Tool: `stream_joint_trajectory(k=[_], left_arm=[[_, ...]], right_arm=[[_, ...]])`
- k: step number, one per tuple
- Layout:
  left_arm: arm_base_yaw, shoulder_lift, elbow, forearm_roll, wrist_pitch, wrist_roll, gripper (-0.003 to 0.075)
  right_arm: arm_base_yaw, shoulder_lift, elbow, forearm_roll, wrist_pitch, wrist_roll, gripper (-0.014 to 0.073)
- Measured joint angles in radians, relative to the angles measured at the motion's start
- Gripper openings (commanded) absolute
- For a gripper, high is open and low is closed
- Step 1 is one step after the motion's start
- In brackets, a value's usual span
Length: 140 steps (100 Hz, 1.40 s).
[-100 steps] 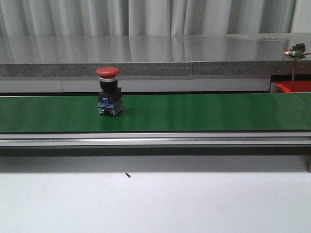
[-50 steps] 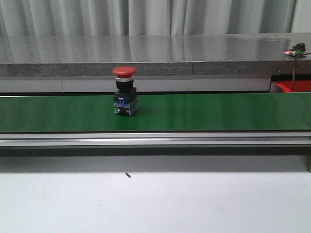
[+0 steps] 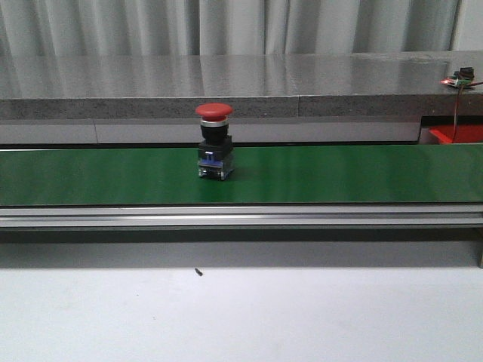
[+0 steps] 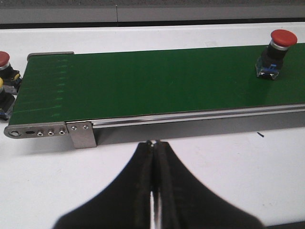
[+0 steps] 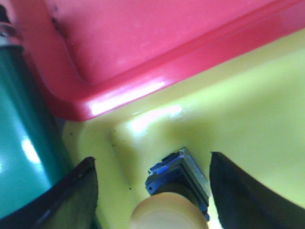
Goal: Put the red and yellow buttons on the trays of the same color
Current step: 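Lower the yellow button into the yellow tray and open the right gripper, then move the right gripper down onto the red button and grasp it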
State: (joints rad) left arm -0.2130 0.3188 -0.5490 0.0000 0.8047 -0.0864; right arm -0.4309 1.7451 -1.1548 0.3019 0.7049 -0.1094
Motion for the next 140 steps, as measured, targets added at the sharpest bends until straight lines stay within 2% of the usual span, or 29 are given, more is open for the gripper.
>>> stream_joint_trajectory(k=[20,32,53,81,95,140], left_arm=[[0.000,0.000,0.000,0.000,0.000,0.000,-0.0020],[0.000,0.000,0.000,0.000,0.000,0.000,-0.0020],[0.000,0.000,0.000,0.000,0.000,0.000,-0.0020],[0.000,0.000,0.000,0.000,0.000,0.000,-0.0020],[0.000,0.000,0.000,0.000,0.000,0.000,-0.0020],[0.000,0.000,0.000,0.000,0.000,0.000,-0.0020]], right_arm=[[0.006,-0.094,0.000,-0.004,-0.011,-0.015,0.0509],[0.052,-0.147,0.000,-0.009,-0.015,-0.058,0.0509],[0.211,-0.192,0.000,-0.009,0.029,-0.133,0.0509],[0.441,-0.198,-0.002,-0.009,0.114,-0.140,0.0509],[0.518,-0.198,-0.005,-0.009,0.128,-0.140,0.0509],[0.670,-0.086,-0.252,-0.042,0.340,-0.141,0.0509]])
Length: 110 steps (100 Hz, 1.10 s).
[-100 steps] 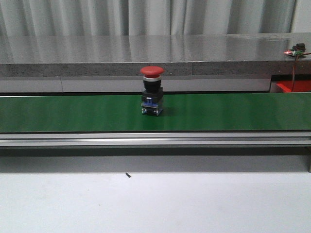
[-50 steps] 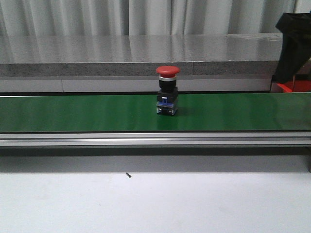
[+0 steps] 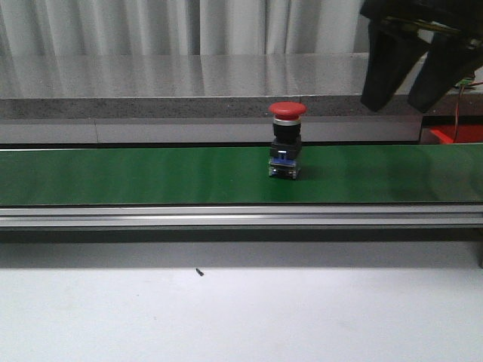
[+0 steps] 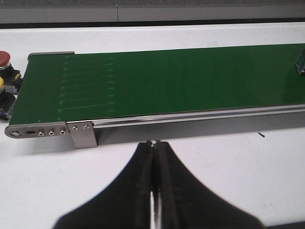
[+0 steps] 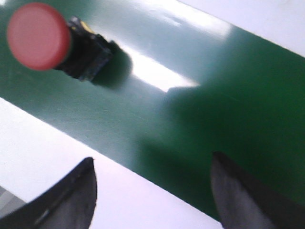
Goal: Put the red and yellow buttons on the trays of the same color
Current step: 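Move the right gripper down onto the red button and grasp it, then carry the red button into the red tray and open the right gripper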
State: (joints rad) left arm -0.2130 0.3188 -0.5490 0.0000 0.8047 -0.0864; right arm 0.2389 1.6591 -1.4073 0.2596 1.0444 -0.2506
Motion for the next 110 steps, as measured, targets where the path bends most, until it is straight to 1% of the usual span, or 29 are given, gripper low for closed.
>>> stream_joint_trajectory(k=[13,30,73,77,81,86,96,101,106,110], left_arm=[[0.000,0.000,0.000,0.000,0.000,0.000,-0.0020],[0.000,0.000,0.000,0.000,0.000,0.000,-0.0020],[0.000,0.000,0.000,0.000,0.000,0.000,-0.0020],[0.000,0.000,0.000,0.000,0.000,0.000,-0.0020],[0.000,0.000,0.000,0.000,0.000,0.000,-0.0020],[0.000,0.000,0.000,0.000,0.000,0.000,-0.0020],[0.000,0.000,0.000,0.000,0.000,0.000,-0.0020],[0.000,0.000,0.000,0.000,0.000,0.000,-0.0020],[0.000,0.000,0.000,0.000,0.000,0.000,-0.0020],[0.000,0.000,0.000,0.000,0.000,0.000,-0.0020]], right_arm=[[0.058,0.046,-0.056,-0.034,0.029,-0.012,0.0509],[0.111,0.089,-0.085,-0.066,0.021,-0.058,0.0509],[0.117,0.166,-0.087,-0.066,-0.100,-0.070,0.0509],[0.117,0.170,-0.087,-0.066,-0.112,-0.070,0.0499],[0.117,0.177,-0.087,-0.066,-0.120,-0.070,0.0469],[0.117,0.181,-0.087,-0.064,-0.132,-0.070,0.0409],[0.117,0.186,-0.087,-0.064,-0.147,-0.070,0.0232],[0.117,0.188,-0.087,-0.064,-0.150,-0.070,0.0164],[0.115,0.188,-0.087,-0.064,-0.151,-0.070,0.0121],[0.115,0.188,-0.087,-0.064,-0.151,-0.070,0.0104]])
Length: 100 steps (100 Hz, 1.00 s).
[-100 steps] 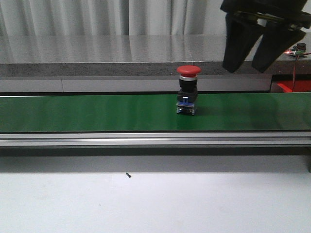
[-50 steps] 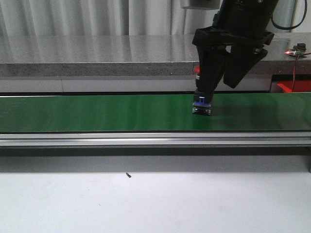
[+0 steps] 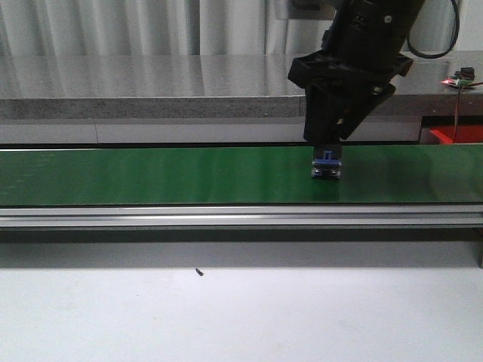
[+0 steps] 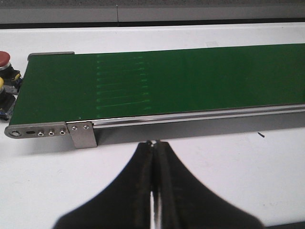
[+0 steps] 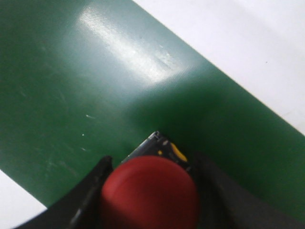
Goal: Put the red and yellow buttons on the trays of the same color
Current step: 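Carry the red button into the red tray and open the right gripper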
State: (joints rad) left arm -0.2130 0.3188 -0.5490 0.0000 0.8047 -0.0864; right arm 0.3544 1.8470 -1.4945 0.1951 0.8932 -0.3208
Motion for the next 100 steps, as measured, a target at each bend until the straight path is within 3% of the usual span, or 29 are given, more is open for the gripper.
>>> stream_joint_trajectory(k=[26,75,100], left_arm=[[0.000,0.000,0.000,0.000,0.000,0.000,-0.0020],[0.000,0.000,0.000,0.000,0.000,0.000,-0.0020],[0.000,0.000,0.000,0.000,0.000,0.000,-0.0020]], right_arm=[[-0.054,-0.030,0.000,0.009,0.000,0.000,0.0101],[-0.485,-0.060,-0.001,0.011,-0.028,0.028,0.0101],[-0.639,-0.028,-0.001,0.011,-0.078,0.073,0.0101]])
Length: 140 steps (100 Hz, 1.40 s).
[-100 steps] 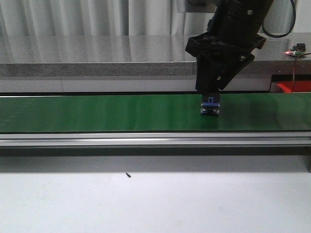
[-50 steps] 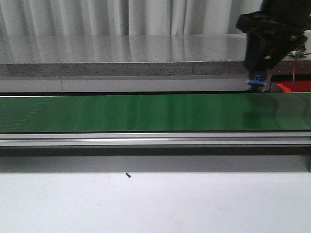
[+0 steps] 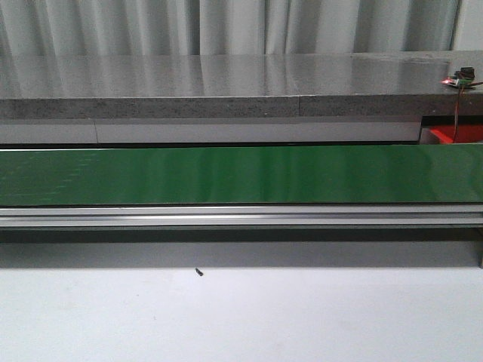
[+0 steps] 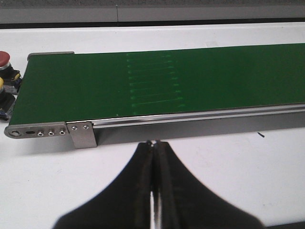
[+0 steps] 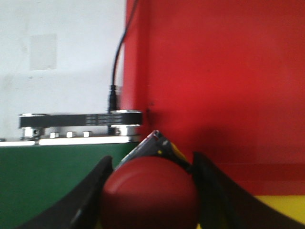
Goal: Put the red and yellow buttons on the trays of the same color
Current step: 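Carry the red button into the red tray and open the right gripper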
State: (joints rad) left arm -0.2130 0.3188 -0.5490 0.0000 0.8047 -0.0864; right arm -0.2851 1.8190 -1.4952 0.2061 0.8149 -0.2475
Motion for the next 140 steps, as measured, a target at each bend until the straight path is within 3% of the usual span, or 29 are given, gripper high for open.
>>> stream_joint_trajectory(k=[65,72,89,95,132,140], left_arm=[[0.000,0.000,0.000,0.000,0.000,0.000,-0.0020],[0.000,0.000,0.000,0.000,0.000,0.000,-0.0020],[0.000,0.000,0.000,0.000,0.000,0.000,-0.0020],[0.000,0.000,0.000,0.000,0.000,0.000,-0.0020],[0.000,0.000,0.000,0.000,0.000,0.000,-0.0020],[0.000,0.000,0.000,0.000,0.000,0.000,-0.0020]], right_arm=[[-0.039,0.199,0.000,0.016,-0.195,0.013,0.0107],[-0.039,0.206,0.000,0.016,-0.195,0.013,0.0157],[-0.039,0.212,0.000,0.018,-0.196,0.013,0.0435],[-0.039,0.212,0.000,0.018,-0.196,0.013,0.0498],[-0.039,0.145,0.002,0.018,-0.197,0.013,0.0510],[-0.039,0.106,0.020,0.018,-0.197,0.013,0.0472]])
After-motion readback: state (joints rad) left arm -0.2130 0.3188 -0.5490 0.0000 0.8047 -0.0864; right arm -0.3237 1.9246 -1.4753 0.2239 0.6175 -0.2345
